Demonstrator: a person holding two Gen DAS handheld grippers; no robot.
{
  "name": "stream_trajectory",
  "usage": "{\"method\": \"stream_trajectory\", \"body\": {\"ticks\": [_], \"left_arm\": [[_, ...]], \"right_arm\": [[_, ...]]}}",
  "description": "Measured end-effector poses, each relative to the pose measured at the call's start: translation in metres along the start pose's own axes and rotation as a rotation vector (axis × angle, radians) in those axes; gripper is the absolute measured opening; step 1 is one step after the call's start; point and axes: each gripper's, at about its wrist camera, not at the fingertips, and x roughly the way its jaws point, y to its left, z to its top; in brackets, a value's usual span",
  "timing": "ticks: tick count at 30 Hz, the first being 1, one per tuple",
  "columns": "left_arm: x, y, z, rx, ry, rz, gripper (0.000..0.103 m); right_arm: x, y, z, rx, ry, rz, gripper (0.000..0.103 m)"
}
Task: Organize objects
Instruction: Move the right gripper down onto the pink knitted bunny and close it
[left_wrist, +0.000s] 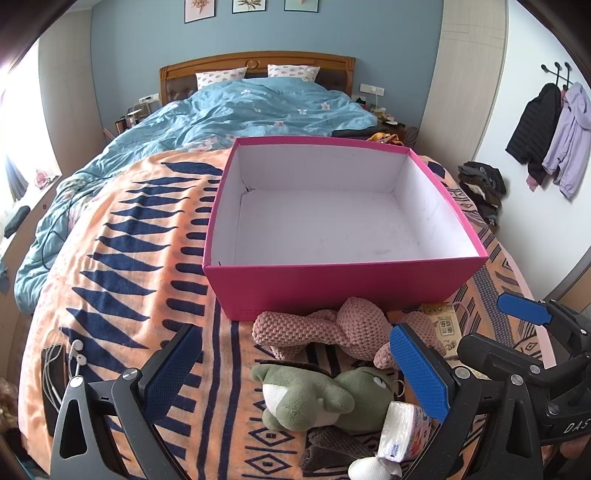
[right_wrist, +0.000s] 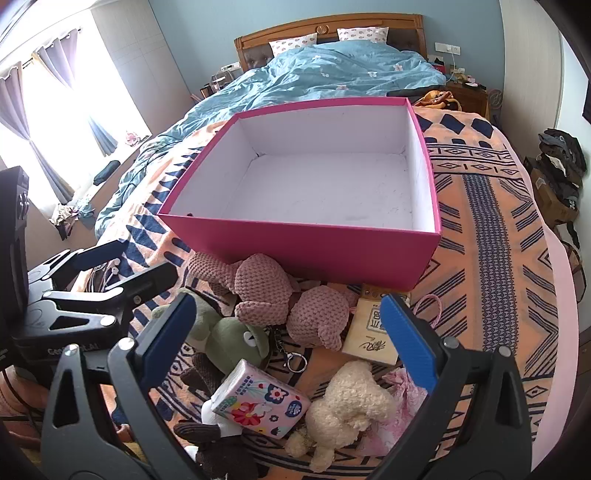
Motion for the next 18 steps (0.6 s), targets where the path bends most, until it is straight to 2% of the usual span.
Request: {"method": "stream_trajectory", "body": {"ticks": [16,18], "left_arm": [[0.011,0.001,-0.002,-0.003,0.029,-0.004,0.103],[0.013,0.003,-0.002,-0.006,0.037,-0.004,0.103]], "right_arm": [[0.008,-0.005,-0.001,0.022,0.031,0.024,0.100],[0.012,-0.006,-0.002,0.030,0.043,0.029,0.096]]}}
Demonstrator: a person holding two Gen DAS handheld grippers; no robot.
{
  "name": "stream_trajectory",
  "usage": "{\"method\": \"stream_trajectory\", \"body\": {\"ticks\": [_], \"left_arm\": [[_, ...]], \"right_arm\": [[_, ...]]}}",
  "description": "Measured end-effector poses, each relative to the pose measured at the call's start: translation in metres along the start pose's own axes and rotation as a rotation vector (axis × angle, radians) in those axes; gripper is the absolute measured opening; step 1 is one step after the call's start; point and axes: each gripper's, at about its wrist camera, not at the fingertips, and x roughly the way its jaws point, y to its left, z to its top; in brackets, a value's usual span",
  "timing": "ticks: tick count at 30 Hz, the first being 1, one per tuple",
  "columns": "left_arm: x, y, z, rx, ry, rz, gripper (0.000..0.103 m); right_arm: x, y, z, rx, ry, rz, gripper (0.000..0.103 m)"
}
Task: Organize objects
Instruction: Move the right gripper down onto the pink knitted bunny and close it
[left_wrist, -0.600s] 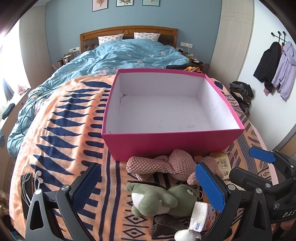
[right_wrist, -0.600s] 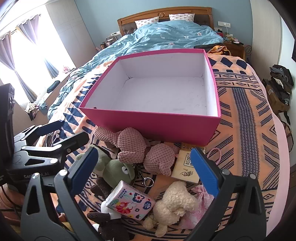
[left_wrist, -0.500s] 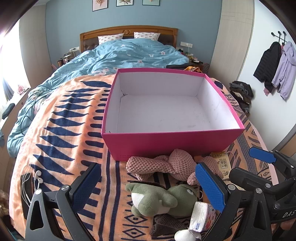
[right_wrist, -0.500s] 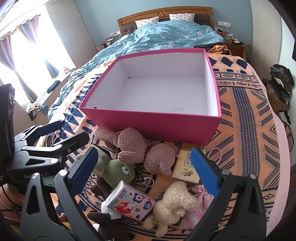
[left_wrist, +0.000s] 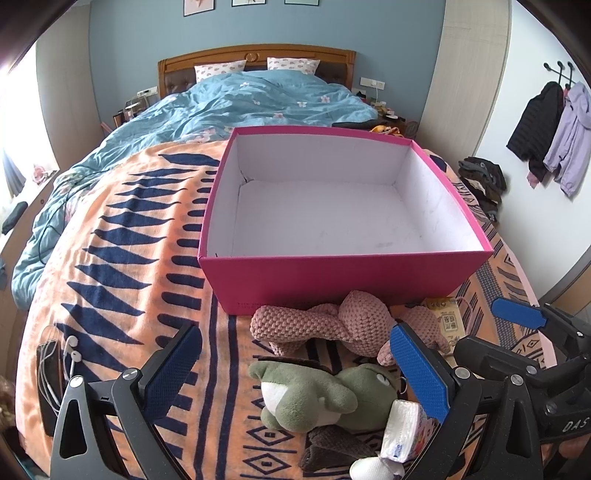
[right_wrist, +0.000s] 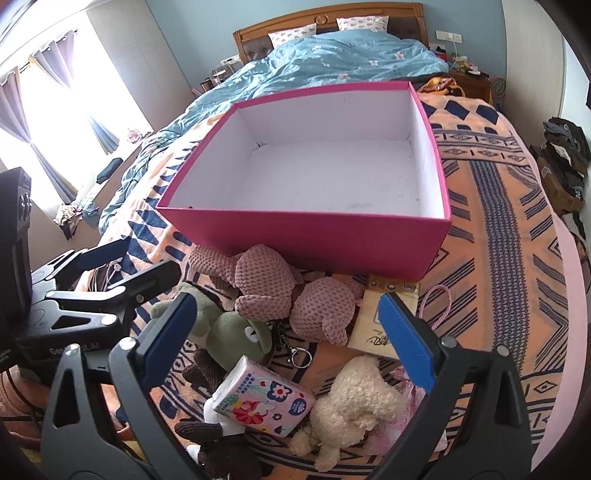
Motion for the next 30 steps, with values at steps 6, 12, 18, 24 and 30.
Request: {"method": "stream_trajectory", "body": {"ticks": [6,12,18,24,30], "left_arm": [[0.007,0.003,0.000,-0.003,0.018,-0.002,0.103],[0.016,0.004,0.002,0.009,0.038,-0.016,0.103],[0.023,0.001,0.002,0.033,0.048,-0.031,0.103],[0.030,-0.002,0.006,0.057,0.054,-0.038,0.103],[0.037,-0.003,0.008,0.070,0.065,-0.049,0.103]], "right_arm": [[0.014,-0.010,-0.003,0.050,0.059,0.026,0.087],[0.032,-0.022,-0.006,0.098,0.125,0.041,0.074],[0.046,-0.035,-0.004,0.140,0.153,0.041,0.069],[0.062,-0.044,0.001,0.161,0.190,0.042,0.060],[0.071,-0.045,0.001,0.184,0.212,0.045,0.058]]}}
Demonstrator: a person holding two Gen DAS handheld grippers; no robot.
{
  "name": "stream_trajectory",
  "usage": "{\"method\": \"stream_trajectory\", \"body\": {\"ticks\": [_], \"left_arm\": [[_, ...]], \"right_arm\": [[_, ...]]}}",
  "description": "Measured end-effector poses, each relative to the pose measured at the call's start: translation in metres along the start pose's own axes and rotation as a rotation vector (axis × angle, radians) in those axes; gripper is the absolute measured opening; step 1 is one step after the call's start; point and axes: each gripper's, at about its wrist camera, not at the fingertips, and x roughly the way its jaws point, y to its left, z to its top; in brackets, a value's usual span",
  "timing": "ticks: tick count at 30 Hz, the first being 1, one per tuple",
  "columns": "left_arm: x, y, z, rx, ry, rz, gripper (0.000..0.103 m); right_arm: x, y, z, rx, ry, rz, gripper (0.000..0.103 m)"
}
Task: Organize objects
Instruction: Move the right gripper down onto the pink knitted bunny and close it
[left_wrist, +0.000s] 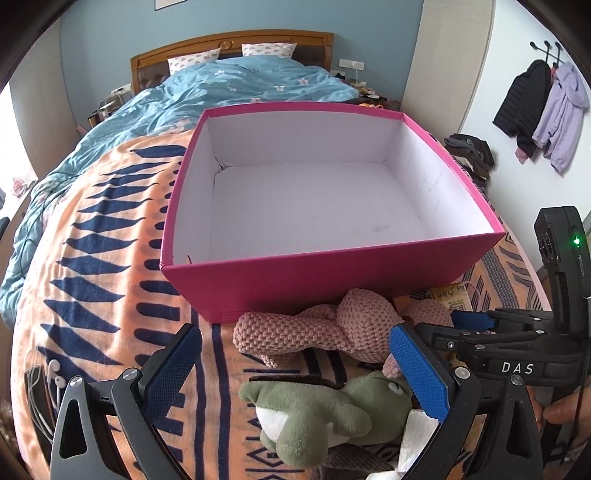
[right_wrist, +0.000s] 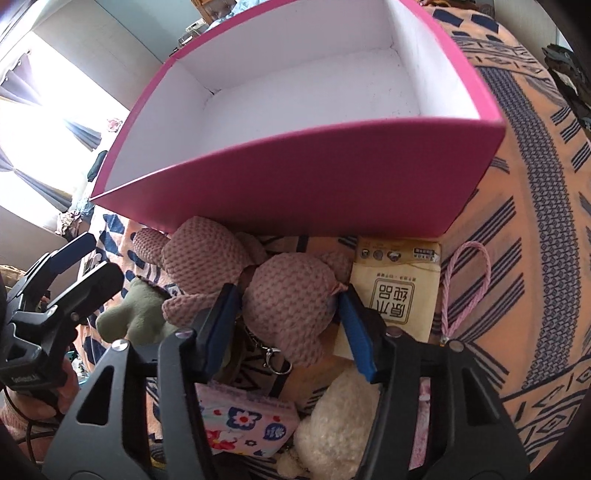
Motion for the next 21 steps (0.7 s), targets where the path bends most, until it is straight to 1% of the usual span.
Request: {"method": "stream_trajectory", "body": {"ticks": [5,9,12,14,17,20,21], "left_arm": [[0.008,0.001,0.001,0.009,0.019,-0.015,0.103],[0.011,0.002,0.000,0.010,0.033,-0.032,0.103],[0.012,0.000,0.000,0.017,0.040,-0.053,0.103],[0.012,-0.001,0.000,0.024,0.042,-0.074,0.103],[0.009,-0.002,0.000,0.024,0.043,-0.133,0.102],[0.005,0.000,-0.001,0.002,0.043,-0.191,0.097],[0.004,0.001,-0.001,-0.009,0.043,-0.212,0.094]], "right_arm": [[0.006,0.000,-0.002,0.002,0.012,0.015,0.056],[0.003,-0.003,-0.004,-0.001,0.000,0.030,0.052],[-0.005,-0.003,-0.007,-0.004,-0.018,0.039,0.051],[-0.011,-0.001,-0.008,-0.009,-0.033,0.042,0.051],[-0.024,0.004,-0.009,-0.027,-0.062,0.050,0.051],[-0.036,0.009,-0.012,-0.046,-0.082,0.056,0.051],[-0.040,0.010,-0.013,-0.046,-0.087,0.061,0.051]]}}
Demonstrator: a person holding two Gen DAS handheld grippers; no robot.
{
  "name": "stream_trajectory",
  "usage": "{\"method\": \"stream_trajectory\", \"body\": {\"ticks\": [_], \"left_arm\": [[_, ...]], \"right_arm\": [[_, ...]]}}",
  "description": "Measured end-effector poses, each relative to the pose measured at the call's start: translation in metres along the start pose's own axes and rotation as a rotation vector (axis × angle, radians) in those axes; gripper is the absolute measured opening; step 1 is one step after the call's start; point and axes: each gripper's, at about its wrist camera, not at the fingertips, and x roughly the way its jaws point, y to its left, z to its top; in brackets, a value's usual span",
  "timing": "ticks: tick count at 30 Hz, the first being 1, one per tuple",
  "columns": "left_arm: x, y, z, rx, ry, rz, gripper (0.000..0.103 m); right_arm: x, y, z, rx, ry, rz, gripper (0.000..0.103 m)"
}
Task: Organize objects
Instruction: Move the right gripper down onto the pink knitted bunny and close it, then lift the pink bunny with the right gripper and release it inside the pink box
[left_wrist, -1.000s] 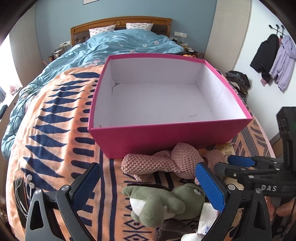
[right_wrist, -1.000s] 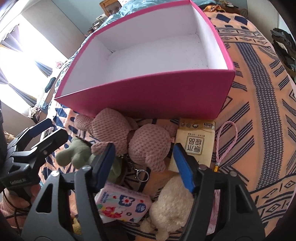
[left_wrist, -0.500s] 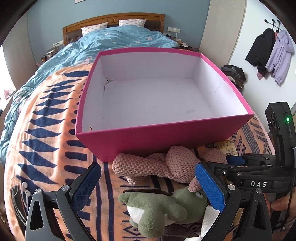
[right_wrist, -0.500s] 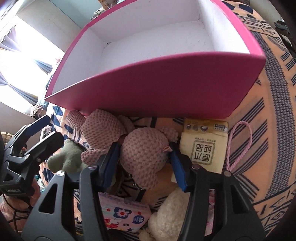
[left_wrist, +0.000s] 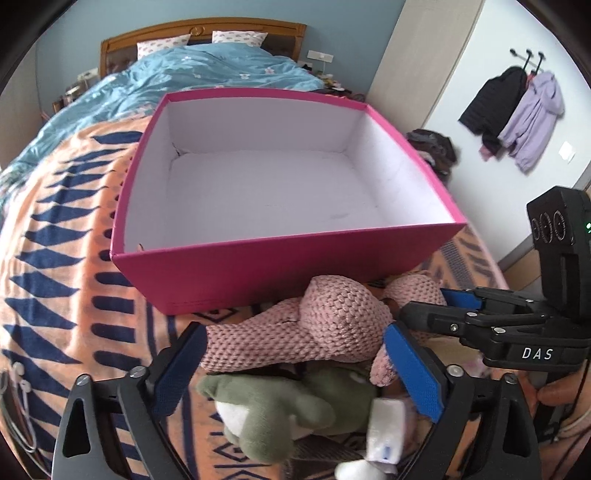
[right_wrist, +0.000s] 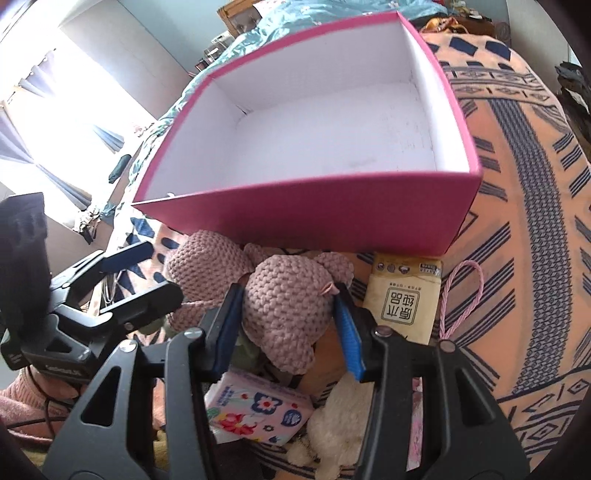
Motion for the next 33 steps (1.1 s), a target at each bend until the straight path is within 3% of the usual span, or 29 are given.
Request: {"method": "stream_trajectory", "body": {"ticks": [5,10,17,33], "left_arm": [[-0.007,0.004,0.000,-0.040,0.002,-0.080,0.083],[-0.015,0.005,-0.001,-0.061,-0.001,-0.159,0.064],[-0.031,-0.004,0.006,-0.041,-0.029,-0.222,0.058],[-0.071,-0.006,0.031,-0.029,-0.123,-0.224,0.056]], "right_arm": [[-0.006,0.002,-0.006,0.000,-0.021,0.013,0.051],[-0.013,0.019,0.001,-0.001,-0.033,0.031,0.050],[-0.023,0.031,0.004,-0.026,-0.069,0.054,0.050],[-0.053,0.051,0.029,-0.070,-0.146,0.090,0.050]]}}
